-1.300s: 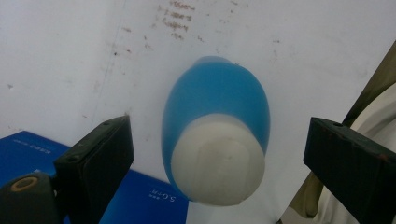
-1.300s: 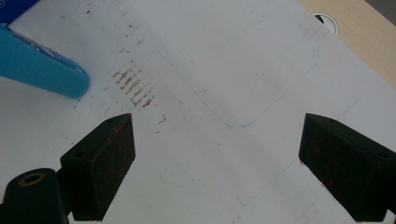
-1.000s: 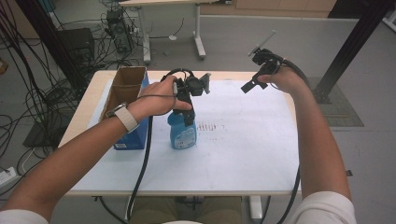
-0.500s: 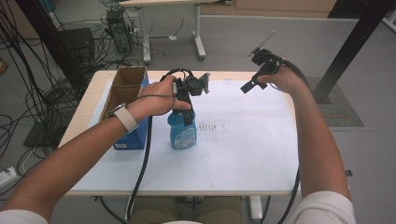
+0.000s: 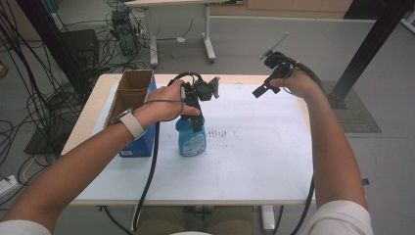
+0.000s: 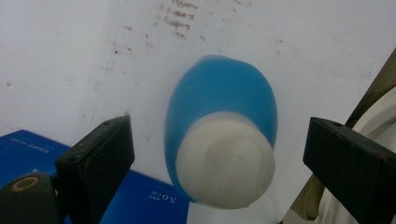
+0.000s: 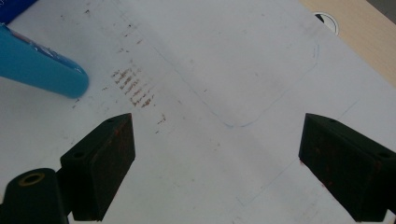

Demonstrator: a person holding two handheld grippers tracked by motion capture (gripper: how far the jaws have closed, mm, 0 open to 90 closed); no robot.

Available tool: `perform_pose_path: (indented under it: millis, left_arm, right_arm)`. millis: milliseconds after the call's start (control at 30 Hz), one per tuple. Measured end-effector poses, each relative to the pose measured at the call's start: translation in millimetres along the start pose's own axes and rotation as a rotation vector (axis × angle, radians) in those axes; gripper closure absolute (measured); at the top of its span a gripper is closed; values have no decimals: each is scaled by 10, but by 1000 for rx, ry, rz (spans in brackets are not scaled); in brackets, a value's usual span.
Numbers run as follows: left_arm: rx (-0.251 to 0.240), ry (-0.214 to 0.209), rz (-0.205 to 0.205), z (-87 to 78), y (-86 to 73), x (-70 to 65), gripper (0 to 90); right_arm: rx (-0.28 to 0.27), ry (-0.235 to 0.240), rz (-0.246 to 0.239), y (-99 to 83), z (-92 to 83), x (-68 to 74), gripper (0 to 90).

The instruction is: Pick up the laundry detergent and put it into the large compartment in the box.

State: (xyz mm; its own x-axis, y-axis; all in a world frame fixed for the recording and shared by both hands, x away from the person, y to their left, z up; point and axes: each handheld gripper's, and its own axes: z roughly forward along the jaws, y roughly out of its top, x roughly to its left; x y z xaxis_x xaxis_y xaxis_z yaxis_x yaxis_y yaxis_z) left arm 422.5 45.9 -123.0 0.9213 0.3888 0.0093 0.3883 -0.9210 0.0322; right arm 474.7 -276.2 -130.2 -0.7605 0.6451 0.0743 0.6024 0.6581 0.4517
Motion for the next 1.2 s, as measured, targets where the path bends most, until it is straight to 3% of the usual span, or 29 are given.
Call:
perform_pose_path:
  millis: [1200]
  left_arm:
    - [-6, -6, -13, 32, -22, 19, 93]
  right_arm:
    - [-2, 3, -4, 8, 15, -1, 107]
